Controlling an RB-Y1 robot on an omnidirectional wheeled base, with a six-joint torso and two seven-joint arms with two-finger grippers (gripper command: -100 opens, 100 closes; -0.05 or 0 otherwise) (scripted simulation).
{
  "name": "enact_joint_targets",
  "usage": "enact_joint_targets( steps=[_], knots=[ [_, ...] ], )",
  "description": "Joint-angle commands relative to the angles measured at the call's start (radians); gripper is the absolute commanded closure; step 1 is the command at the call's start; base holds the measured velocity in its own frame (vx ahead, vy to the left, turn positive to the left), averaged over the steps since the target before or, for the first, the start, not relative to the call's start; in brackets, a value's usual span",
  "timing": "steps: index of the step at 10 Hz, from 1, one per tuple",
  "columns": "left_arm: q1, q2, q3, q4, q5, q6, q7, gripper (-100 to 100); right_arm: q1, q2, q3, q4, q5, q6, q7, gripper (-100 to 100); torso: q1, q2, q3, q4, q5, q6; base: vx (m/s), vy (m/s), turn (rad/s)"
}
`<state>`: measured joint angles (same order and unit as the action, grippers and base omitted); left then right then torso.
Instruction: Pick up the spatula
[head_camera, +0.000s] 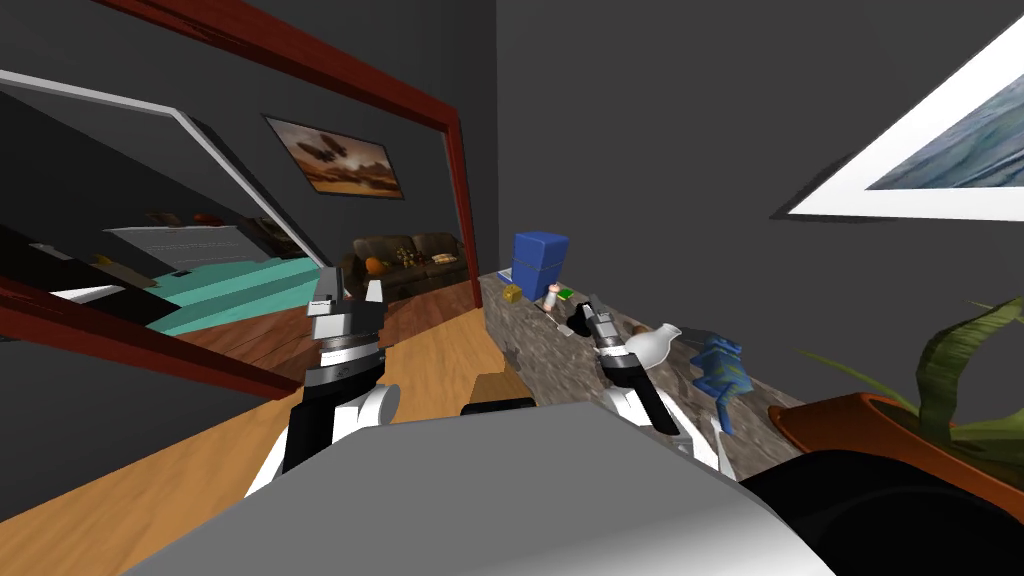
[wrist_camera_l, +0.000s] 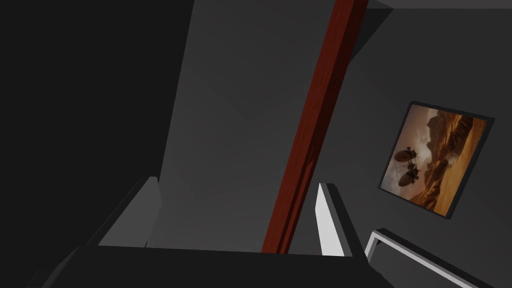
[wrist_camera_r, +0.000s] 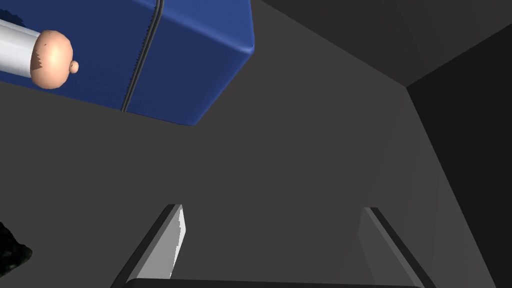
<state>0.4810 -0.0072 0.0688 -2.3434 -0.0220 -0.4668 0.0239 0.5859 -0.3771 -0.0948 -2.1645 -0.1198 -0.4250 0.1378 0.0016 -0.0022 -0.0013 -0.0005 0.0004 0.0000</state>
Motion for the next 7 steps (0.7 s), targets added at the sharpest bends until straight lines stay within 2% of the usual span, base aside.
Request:
enact_joint_targets(
  steps=[1,4,7],
  knots=[
    [0.000,0.000,0.000,0.000,0.000,0.000,0.000,0,0.025,-0.050,-0.016,0.036,-0.002,-0.006,0.011,-100,0.000,0.000,0.000,0.000,0.000,0.000,0.064,0.042,0.120],
    [0.000,0.000,0.000,0.000,0.000,0.000,0.000,0,0.042,-0.125,-0.030,0.063,-0.006,-0.012,0.016,-100,0.001,-0.001,-0.001,0.000,0.000,0.000,0.044,0.038,0.050],
    [0.000,0.000,0.000,0.000,0.000,0.000,0.000,0,0.077,-0.214,-0.057,0.118,-0.013,-0.025,0.025,-100,0.000,0.000,0.000,0.000,0.000,0.000,0.043,0.031,0.067]
  ],
)
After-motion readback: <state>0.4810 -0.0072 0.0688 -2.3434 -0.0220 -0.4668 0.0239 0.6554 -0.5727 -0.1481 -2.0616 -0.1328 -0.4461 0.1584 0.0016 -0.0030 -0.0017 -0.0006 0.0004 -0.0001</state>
